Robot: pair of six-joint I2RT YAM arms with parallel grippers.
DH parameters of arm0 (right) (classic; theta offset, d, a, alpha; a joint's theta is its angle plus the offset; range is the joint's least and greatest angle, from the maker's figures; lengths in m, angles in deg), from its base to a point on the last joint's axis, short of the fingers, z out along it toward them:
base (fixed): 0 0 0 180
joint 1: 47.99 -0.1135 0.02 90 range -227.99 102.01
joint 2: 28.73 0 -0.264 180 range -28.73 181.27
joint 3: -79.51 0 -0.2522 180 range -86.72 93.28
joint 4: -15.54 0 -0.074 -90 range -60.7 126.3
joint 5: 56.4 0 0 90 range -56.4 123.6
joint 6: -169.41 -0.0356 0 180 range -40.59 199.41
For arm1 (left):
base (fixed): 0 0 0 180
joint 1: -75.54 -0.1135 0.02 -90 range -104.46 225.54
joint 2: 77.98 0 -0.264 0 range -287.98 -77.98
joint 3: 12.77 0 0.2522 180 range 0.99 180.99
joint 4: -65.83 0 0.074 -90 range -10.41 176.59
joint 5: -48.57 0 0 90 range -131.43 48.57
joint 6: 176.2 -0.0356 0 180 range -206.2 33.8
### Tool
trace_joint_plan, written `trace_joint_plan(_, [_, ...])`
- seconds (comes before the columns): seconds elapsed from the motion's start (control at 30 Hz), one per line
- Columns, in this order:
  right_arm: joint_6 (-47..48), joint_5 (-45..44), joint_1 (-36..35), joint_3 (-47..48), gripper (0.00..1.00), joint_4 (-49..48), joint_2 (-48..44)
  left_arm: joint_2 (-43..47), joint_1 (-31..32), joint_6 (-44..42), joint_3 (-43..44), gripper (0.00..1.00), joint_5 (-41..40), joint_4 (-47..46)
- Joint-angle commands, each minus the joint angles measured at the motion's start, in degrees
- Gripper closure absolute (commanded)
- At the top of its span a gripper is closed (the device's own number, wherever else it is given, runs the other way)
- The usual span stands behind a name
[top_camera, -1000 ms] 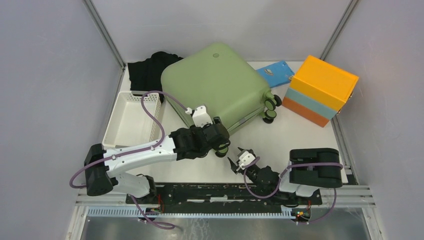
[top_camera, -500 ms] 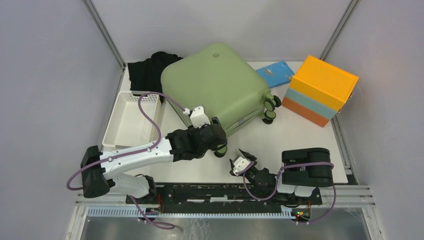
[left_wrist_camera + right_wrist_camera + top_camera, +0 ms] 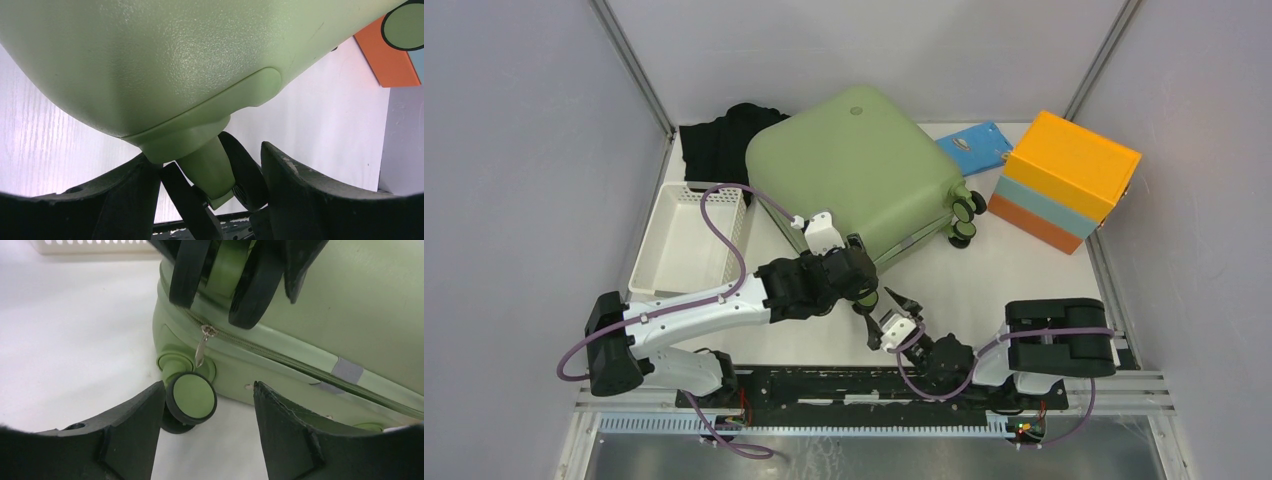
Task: Open, take out, and arrange the luggage
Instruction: Adjust the luggage at the center of the board, then unzip the luggage at the center of the board.
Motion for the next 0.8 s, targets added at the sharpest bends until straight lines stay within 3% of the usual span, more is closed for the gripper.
trace_joint_plan(0.0, [1.89,-2.05,-0.28,0.14,0.3,-14.17,2.76,3.42,-0.27,-3.44,2.82,0.78,-2.98,-7.26])
trace_joint_plan(0.2, [3.66,-4.12,-0.37,2.81,0.36,-23.48,9.84,3.69,-0.48,-3.63,3.53,0.78,-2.95,-7.24])
trace_joint_plan(0.77, [8.99,-8.89,0.44,13.28,0.4,-23.42,14.93,4.11,-0.48,-3.23,3.46,0.78,-1.98,-8.01])
